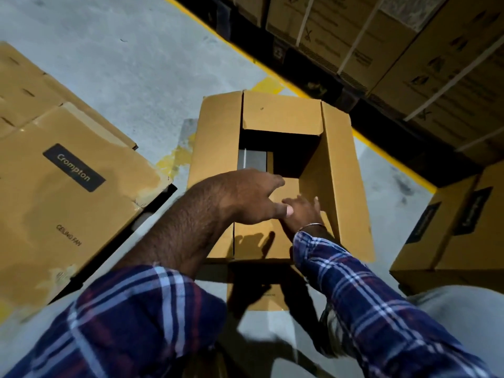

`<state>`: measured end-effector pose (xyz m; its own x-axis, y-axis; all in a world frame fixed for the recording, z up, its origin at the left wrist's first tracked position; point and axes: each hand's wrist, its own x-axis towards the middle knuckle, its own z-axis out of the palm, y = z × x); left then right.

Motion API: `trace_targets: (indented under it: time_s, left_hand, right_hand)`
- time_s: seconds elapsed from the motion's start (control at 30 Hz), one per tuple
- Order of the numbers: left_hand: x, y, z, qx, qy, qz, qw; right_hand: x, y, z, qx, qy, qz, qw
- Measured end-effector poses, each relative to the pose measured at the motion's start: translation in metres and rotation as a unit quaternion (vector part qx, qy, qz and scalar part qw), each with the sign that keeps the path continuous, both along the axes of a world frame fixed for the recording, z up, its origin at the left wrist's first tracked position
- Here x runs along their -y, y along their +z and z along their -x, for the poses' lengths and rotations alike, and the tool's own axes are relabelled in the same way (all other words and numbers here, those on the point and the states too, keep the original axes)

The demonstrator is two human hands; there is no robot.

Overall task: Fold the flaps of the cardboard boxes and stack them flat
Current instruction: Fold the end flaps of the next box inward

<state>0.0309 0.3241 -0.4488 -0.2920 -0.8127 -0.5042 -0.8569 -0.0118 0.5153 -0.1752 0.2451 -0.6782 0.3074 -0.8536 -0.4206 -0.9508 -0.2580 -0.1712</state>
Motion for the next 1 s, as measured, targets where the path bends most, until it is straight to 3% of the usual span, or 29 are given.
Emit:
trace_targets:
  time_s: [0.07,0.13,0.23,0.37,0.5,0.57,0.7,1.0]
  left_hand:
    - [-0.002,0.0,-0.006,0.007,0.001,-0.007,1.0]
    - [-0.003,0.002,-0.012,0.01,0.003,-0.013,1.0]
    - [-0.002,0.004,-0.019,0.002,0.018,-0.006,1.0]
    - [-0.007,0.008,-0.018,-0.001,0.033,0.0,0.999]
    - [-0.017,0.016,-0.01,0.0,0.028,-0.008,1.0]
    - [-0.022,0.018,-0.005,0.001,0.027,-0.004,1.0]
    - [-0.026,0.017,0.003,0.002,0.023,-0.007,1.0]
    - [-0.012,0.002,0.013,0.014,0.004,-0.015,1.0]
  right_hand:
    - [0.0,0.019,-0.005,-0.021,0.015,-0.004,1.0]
    - [0.002,0.038,-0.005,-0.019,0.027,0.055,0.998]
    - [0.007,0.067,0.001,0.028,0.009,0.082,0.996]
    - [-0.006,0.103,0.005,0.069,0.016,-0.161,0.984]
    - [-0.054,0.108,0.017,-0.037,0.073,-0.288,0.954]
    - [-0.081,0.098,0.018,-0.079,0.108,-0.257,0.957]
    - [-0.117,0.074,0.02,-0.127,0.163,-0.096,0.974]
    - [-0.122,0.043,0.018,-0.125,0.136,0.003,0.983]
